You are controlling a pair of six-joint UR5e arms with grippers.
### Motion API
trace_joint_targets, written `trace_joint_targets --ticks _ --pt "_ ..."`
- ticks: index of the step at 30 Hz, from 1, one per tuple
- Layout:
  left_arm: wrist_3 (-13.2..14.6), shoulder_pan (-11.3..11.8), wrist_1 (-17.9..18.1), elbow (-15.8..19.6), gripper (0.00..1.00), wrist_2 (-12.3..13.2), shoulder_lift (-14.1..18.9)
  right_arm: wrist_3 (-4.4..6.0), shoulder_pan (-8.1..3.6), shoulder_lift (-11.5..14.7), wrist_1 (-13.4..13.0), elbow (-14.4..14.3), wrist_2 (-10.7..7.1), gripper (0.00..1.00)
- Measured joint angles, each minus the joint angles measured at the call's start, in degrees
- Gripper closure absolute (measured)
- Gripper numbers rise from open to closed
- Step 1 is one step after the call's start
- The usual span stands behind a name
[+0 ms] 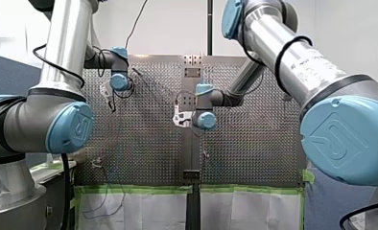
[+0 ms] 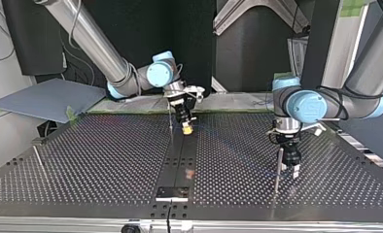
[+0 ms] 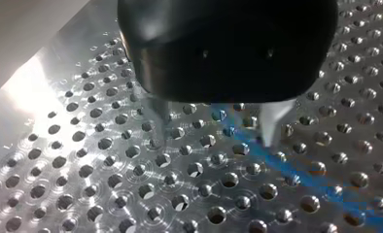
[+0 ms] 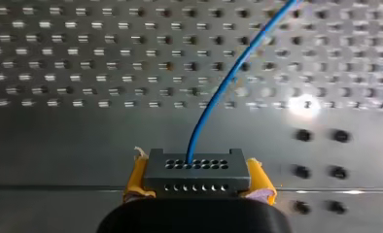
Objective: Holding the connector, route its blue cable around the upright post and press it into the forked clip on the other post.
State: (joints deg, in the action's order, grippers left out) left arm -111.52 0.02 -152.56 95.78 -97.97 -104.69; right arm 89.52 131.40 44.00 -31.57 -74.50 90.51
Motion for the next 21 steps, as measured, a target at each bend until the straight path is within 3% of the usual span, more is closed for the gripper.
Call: trace_joint_targets --ticks 11,21 --pt "-0.1 -0.3 -2.2 0.0 0.0 -2.4 0.0 -1.16 0.44 -1.4 -0.7 -2.3 1.22 1.0" --pt "-1.2 -0.4 -2.4 0.0 0.0 -2.6 0.0 -1.02 0.18 -1.7 -5.0 -7.2 1.34 1.0"
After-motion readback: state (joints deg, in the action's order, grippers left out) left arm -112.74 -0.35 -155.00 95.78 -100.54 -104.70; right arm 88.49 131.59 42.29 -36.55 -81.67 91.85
